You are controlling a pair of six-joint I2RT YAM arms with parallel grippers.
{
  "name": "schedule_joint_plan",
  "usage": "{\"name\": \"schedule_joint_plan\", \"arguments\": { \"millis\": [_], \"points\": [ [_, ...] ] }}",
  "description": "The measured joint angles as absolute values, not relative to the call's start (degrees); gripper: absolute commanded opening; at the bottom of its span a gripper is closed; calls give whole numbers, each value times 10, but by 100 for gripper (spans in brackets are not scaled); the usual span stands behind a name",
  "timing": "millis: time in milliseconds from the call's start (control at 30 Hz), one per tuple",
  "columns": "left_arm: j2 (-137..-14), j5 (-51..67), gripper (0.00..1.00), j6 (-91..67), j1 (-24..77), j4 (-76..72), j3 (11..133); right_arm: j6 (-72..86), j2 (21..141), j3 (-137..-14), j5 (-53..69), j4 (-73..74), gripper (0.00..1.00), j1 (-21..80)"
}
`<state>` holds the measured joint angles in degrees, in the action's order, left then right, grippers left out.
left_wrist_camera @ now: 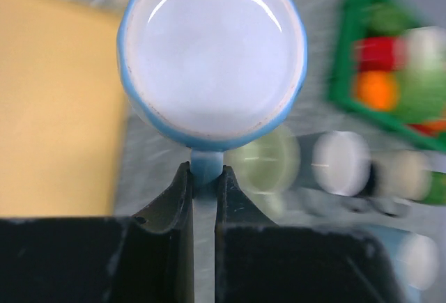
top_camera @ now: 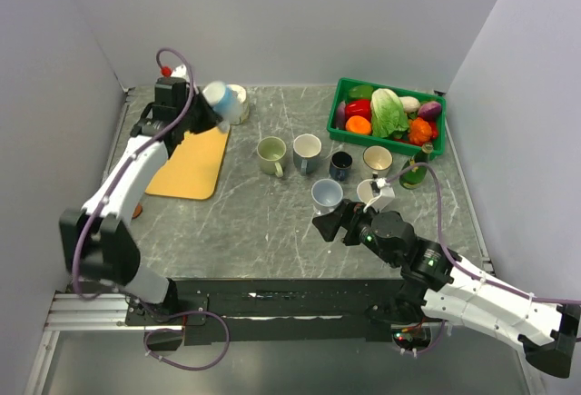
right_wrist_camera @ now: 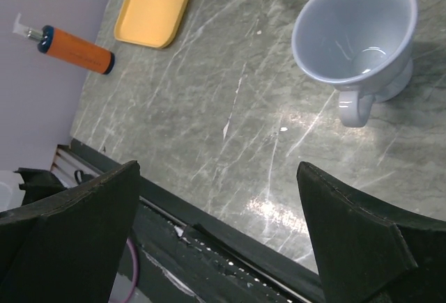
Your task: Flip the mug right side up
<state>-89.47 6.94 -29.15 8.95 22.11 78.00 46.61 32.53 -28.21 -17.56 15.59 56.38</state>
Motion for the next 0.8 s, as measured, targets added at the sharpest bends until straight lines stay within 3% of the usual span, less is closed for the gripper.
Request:
{"name": "schedule_joint_plan", "arguments": {
  "millis": [333,800],
  "points": [
    [-642,210,1,-449,208,-8,651,444,338,-322,-125,141,100,564],
    [-602,271,1,-600,347,-196,607,356,352,-396,3,13,100,564]
  ]
}}
